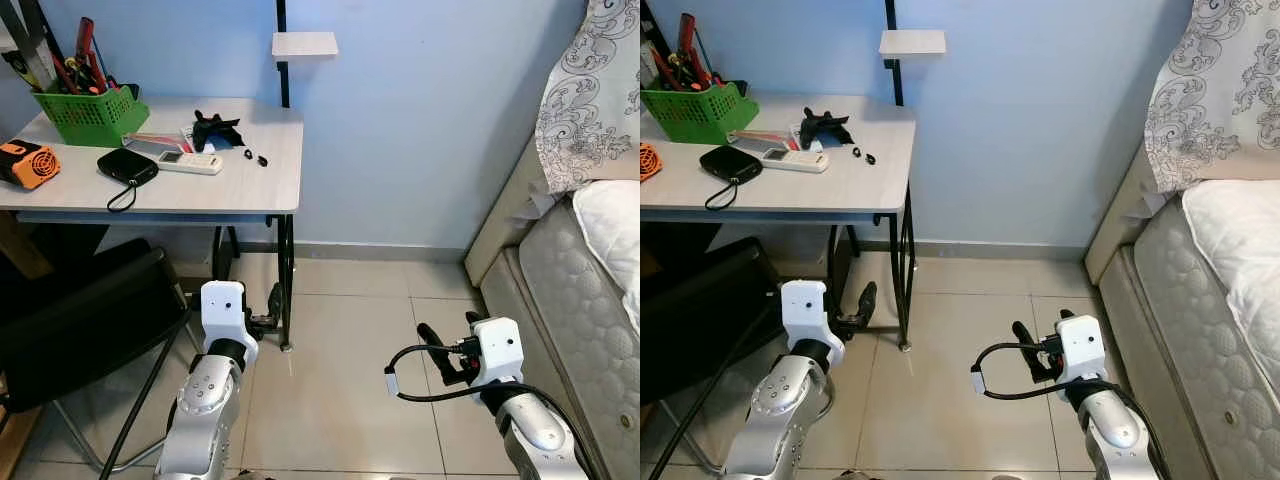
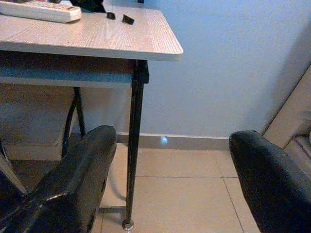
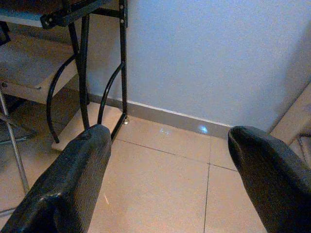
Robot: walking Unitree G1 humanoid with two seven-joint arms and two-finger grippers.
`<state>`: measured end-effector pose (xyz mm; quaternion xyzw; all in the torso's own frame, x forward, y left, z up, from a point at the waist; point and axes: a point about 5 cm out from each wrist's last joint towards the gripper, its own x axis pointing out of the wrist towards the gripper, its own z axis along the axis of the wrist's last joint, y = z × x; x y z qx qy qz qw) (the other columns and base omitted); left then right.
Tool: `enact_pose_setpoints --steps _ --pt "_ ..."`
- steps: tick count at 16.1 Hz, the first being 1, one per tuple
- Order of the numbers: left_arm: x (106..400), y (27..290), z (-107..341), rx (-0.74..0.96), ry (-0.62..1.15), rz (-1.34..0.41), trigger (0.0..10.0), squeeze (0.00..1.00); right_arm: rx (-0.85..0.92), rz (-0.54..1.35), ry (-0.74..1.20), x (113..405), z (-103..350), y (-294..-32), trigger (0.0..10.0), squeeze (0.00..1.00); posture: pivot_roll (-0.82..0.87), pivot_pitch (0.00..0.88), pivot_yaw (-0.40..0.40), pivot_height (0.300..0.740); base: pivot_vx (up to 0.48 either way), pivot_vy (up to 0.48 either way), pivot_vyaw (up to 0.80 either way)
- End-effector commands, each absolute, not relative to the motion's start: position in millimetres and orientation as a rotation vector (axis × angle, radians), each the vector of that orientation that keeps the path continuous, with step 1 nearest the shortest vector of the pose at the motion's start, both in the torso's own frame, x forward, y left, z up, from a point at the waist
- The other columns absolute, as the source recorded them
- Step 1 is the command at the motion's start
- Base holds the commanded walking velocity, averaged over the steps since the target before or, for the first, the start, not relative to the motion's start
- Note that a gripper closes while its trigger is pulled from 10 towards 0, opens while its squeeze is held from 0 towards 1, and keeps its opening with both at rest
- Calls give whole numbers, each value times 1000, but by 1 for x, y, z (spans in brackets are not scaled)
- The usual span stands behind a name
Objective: Clean up the room
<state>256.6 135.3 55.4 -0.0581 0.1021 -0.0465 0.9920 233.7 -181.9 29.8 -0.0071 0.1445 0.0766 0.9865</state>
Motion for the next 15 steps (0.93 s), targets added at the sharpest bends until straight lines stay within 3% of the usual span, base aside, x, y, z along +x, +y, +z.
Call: enact_pose_setpoints --steps 1,2,5,7,8,9,10,11,13,15 --pt "282 128 88 -107 107 -142 10000 1000 63 123 142 274 77 -151 10000 1000 -112 0 65 740 0 0 0" --pt "286 136 98 -33 36 -161 10000 1000 87 97 66 276 82 -156 10000 1000 -120 0 71 740 0 0 0" --pt "287 136 94 -16 62 -168 10000 1000 92 73 40 273 83 -158 10000 1000 -134 0 83 740 0 0 0" --pt "275 140 87 -80 90 -166 10000 1000 -25 41 53 261 86 -168 10000 1000 -134 0 77 740 0 0 0" --pt "268 136 76 33 124 -224 10000 1000 -83 47 100 252 74 -178 10000 1000 -115 0 49 740 0 0 0" --pt "268 131 66 43 180 -277 10000 1000 -109 42 161 249 64 -185 10000 1000 -99 0 18 740 0 0 0" --pt "272 131 72 7 144 -311 10000 1000 -154 67 176 254 64 -181 10000 0 -102 0 6 740 0 0 -444" --pt "271 122 79 10 98 -340 10000 0 -121 94 167 259 65 -172 10000 0 -106 0 8 740 266 -398 -769" --pt "275 119 85 -17 60 -323 10000 0 -71 102 134 262 69 -171 10000 0 -114 0 19 740 201 -129 -769" --pt "288 107 93 -81 35 -383 10000 0 -28 95 82 271 78 -171 10000 0 -134 0 32 740 0 465 -769"
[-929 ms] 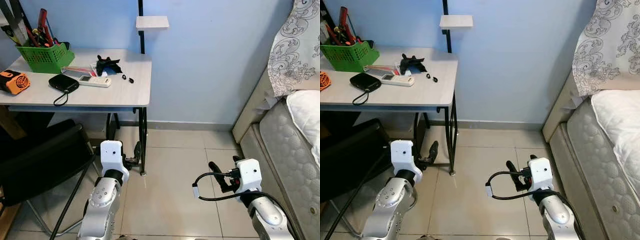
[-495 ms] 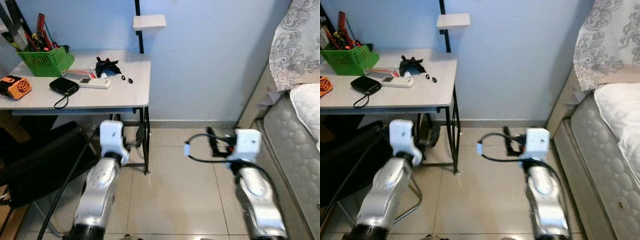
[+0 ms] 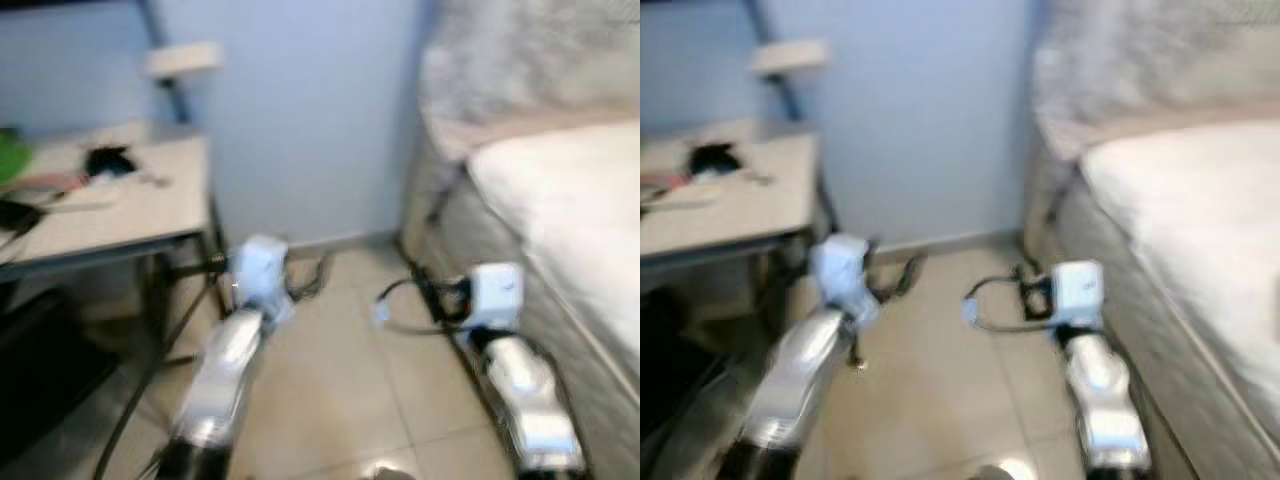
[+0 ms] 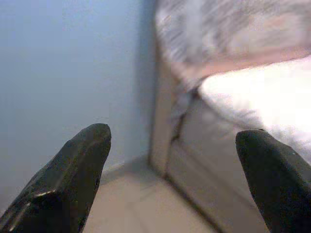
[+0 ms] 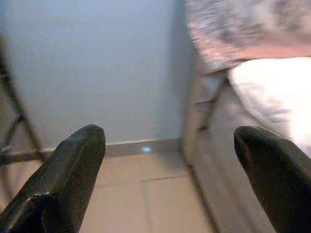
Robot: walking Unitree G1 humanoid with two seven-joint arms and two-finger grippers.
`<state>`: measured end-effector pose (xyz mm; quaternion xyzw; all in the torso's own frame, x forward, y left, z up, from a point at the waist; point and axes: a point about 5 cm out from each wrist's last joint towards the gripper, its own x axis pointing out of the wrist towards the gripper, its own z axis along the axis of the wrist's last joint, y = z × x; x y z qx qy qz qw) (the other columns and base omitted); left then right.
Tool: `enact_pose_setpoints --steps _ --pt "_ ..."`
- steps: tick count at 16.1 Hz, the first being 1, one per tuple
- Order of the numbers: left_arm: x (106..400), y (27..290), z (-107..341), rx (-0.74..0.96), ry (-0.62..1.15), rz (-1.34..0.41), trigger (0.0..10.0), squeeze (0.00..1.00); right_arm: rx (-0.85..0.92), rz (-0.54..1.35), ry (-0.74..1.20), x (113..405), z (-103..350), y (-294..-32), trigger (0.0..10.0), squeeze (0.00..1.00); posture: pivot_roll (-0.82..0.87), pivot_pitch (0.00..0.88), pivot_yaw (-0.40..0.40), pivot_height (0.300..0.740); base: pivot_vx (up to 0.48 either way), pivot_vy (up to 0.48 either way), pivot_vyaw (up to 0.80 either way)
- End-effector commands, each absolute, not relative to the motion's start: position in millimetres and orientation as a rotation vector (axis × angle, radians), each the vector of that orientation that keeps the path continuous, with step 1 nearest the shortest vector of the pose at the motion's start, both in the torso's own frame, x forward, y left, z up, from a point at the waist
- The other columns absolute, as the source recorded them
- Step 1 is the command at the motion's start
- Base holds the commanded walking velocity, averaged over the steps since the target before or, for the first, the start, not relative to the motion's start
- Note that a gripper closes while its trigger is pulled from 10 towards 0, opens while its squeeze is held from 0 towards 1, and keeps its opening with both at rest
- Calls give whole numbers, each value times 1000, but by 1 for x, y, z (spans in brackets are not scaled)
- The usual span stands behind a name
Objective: Clean up the room
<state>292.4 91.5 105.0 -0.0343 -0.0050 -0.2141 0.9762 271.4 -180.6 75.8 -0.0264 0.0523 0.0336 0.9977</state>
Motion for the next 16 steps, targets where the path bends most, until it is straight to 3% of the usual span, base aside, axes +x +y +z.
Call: enact_pose_setpoints --steps 1,4,6,7,9,16 --pt "293 103 98 -58 12 -408 10000 0 -38 71 78 275 79 -174 10000 0 -147 0 49 740 0 0 -769" --pt "297 113 95 -50 30 -373 10000 0 -39 24 79 271 77 -179 10000 0 -168 0 74 740 0 0 -771" --pt "285 120 81 -41 79 -369 10000 0 -54 9 83 258 73 -179 10000 0 -176 0 72 740 0 0 -769" --pt "271 130 70 -25 116 -378 10000 0 36 -17 89 245 69 -185 10000 0 -175 0 69 740 0 0 -756" --pt "272 127 75 -42 81 -377 10000 0 -19 17 108 240 67 -187 10000 0 -165 0 54 740 0 0 -753" --pt "271 112 81 -83 27 -428 10000 0 -81 32 81 248 75 -189 10000 0 -159 0 23 740 282 -385 -754"
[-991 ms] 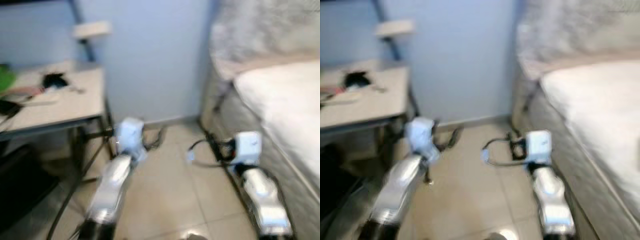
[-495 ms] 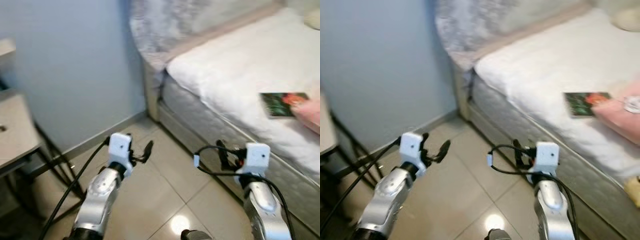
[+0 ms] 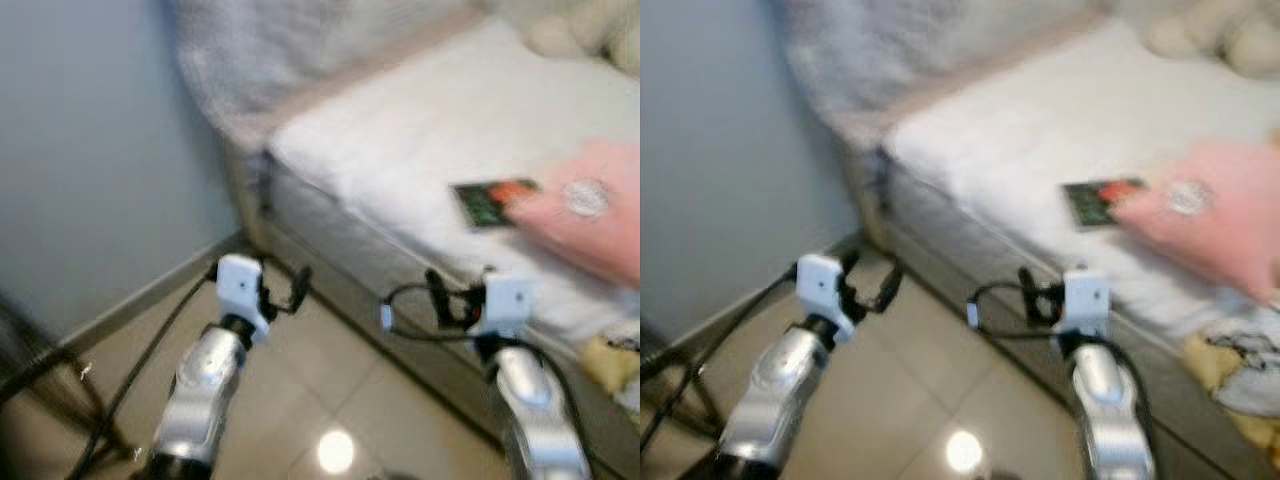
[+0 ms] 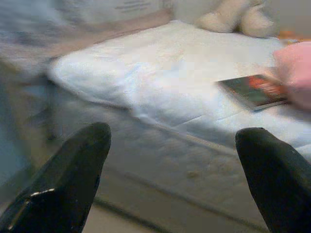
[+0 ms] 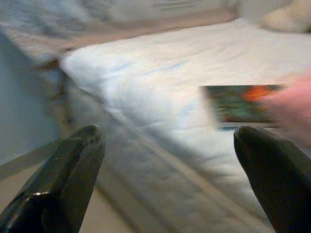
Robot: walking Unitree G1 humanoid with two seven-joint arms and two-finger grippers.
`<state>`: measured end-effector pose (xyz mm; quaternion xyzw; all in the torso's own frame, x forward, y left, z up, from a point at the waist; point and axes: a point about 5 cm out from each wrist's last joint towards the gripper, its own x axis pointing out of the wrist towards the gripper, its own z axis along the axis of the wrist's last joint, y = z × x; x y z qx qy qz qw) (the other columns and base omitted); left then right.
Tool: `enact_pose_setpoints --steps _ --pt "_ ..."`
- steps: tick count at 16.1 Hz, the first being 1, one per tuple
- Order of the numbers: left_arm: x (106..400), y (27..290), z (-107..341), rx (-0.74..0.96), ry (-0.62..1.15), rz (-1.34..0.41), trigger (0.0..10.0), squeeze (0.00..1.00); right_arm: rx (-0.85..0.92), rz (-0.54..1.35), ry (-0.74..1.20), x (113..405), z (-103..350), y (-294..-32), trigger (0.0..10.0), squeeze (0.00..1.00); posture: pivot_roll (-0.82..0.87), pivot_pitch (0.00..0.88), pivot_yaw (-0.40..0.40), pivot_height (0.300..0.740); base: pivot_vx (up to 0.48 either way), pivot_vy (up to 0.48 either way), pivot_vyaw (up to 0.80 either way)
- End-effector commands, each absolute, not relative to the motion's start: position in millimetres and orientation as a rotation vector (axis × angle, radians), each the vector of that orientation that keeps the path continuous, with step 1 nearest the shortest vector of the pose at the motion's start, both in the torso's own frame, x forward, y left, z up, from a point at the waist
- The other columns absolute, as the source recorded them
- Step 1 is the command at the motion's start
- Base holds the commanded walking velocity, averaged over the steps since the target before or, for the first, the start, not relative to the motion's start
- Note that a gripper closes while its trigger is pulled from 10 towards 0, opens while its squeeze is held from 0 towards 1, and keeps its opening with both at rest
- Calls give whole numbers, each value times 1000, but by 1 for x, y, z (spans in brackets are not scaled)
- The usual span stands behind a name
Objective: Clean up the room
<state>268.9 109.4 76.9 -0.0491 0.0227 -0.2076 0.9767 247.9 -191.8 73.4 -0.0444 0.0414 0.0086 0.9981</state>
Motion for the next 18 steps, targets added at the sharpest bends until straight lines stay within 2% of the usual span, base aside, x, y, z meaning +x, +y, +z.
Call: enact_pose_setpoints --steps 1,2,3,5,8,13,18 --pt "270 113 81 -97 7 -413 10000 0 -110 -8 4 249 86 -191 10000 0 -160 0 20 740 270 -394 -750" --pt "272 119 88 -90 -47 -371 10000 0 -172 31 -105 249 102 -186 10000 0 -162 0 20 740 0 0 -681" --pt "274 121 100 -59 -121 -354 10000 0 -148 -14 -125 252 108 -190 10000 0 -161 0 17 740 0 0 -681" --pt "278 118 113 -73 -155 -356 10000 0 -73 -89 -71 256 101 -199 10000 0 -153 0 24 740 0 0 -681" --pt "277 117 104 -88 -96 -392 10000 0 -18 -140 -1 254 87 -201 10000 0 -150 0 29 740 0 0 -685" --pt "283 124 93 -92 -32 -379 10000 0 -74 -138 0 252 88 -200 10000 0 -165 0 43 740 0 472 -693" --pt "277 128 77 -94 33 -311 10000 0 -90 -127 19 246 84 -201 10000 0 -176 0 44 740 0 0 -711"
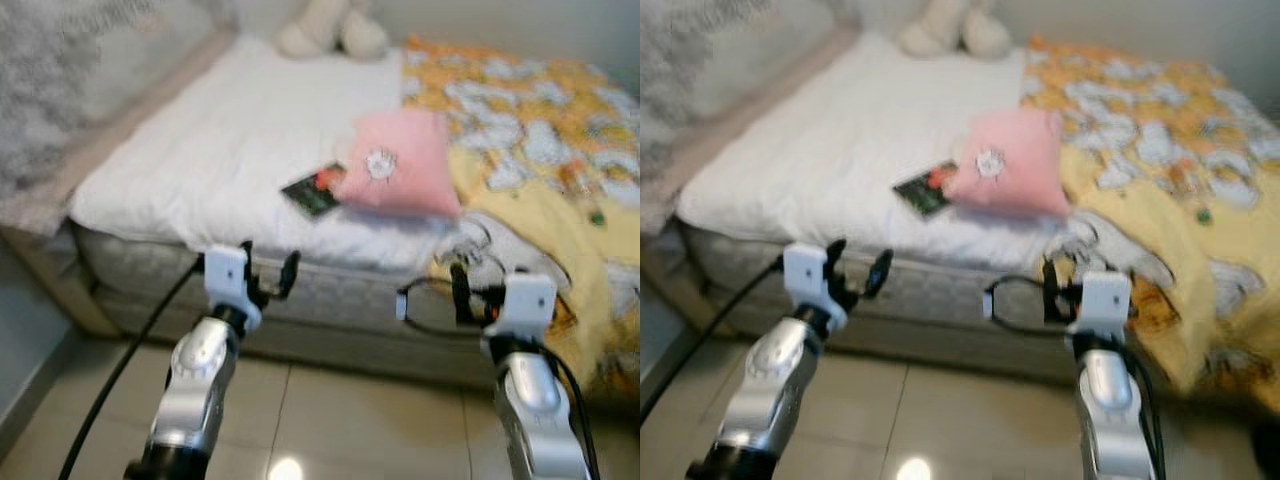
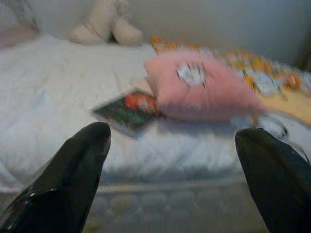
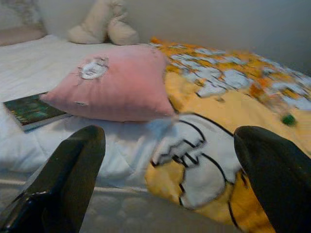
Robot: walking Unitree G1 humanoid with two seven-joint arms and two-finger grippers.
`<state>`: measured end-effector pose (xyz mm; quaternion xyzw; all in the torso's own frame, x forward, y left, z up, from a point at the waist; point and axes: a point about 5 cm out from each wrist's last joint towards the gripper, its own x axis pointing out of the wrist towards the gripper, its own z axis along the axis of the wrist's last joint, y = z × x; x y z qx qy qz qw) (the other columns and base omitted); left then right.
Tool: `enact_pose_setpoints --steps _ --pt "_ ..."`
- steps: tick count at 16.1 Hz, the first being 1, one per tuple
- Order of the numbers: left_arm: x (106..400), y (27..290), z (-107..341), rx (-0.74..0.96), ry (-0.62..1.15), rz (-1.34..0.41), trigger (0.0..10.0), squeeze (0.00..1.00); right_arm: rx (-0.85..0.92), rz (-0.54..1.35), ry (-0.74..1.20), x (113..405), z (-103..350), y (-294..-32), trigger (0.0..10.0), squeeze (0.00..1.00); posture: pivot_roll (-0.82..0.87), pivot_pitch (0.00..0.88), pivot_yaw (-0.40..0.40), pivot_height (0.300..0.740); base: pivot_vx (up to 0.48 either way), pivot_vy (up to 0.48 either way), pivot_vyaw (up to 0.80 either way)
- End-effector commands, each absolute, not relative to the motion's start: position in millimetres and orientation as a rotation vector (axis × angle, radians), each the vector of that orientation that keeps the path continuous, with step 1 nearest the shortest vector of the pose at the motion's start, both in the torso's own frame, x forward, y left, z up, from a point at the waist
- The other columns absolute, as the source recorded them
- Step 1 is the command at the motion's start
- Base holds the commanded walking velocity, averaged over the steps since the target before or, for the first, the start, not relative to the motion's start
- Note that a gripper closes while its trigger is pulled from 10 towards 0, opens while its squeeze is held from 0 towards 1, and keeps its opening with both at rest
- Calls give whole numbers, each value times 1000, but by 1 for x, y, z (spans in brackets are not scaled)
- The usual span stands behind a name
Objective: Clean up the room
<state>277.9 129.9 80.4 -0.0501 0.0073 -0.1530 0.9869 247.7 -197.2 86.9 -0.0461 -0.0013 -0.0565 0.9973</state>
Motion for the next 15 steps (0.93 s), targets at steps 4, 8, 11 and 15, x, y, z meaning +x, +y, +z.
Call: enact_pose_setpoints --steps 4,8,11,15 --pt "279 134 77 -112 27 -200 10000 1000 -92 -74 61 249 79 -195 10000 0 -176 0 43 740 97 0 -361" --pt "279 147 62 -208 140 -10 10000 1000 -56 -112 14 257 84 -201 10000 1000 -166 0 47 740 0 0 0" --pt "279 144 64 -186 119 -51 10000 1000 -60 -112 35 262 83 -204 10000 1000 -159 0 46 740 0 0 0" --pt "283 138 71 -147 85 -85 10000 0 -104 -41 53 268 80 -193 10000 0 -159 0 46 740 0 -428 0"
